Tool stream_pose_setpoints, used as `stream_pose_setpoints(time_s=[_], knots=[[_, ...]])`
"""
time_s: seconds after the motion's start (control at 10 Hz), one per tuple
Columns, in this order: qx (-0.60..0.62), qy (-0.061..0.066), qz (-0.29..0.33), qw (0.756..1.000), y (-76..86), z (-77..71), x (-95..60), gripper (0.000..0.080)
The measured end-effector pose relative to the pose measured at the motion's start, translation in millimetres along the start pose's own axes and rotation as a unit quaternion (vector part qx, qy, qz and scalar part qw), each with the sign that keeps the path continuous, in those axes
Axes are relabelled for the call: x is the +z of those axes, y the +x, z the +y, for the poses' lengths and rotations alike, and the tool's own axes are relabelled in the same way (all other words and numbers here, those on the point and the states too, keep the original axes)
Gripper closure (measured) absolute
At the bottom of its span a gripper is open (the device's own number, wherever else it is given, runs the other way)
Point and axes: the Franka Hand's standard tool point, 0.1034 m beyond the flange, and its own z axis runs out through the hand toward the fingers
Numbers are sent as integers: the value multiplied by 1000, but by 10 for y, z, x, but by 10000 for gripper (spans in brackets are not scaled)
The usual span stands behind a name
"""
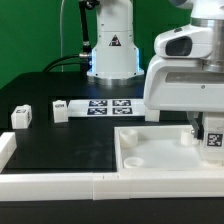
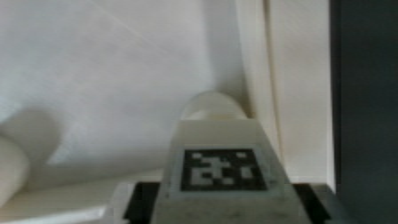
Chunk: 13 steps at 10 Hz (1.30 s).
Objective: Assemble one leg
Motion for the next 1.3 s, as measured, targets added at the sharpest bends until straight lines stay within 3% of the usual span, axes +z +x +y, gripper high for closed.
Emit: stream_pose_setpoints(time_s=[0.1,0.4,0.8,1.0,1.1,1.2,1.3], knots=[[87,8,-4,996,2,-2,2,527],[268,11,-10,963,-3,-11,7,527],[393,11,-12,920,-11,-19,11,527],[356,11,-12,934,-14,-22,13,241],[351,12,-11,936,-25,-37,9,241],[317,14,-8,948,-30,-46,11,169],[237,15,-5,971,-29,-43,16,155]])
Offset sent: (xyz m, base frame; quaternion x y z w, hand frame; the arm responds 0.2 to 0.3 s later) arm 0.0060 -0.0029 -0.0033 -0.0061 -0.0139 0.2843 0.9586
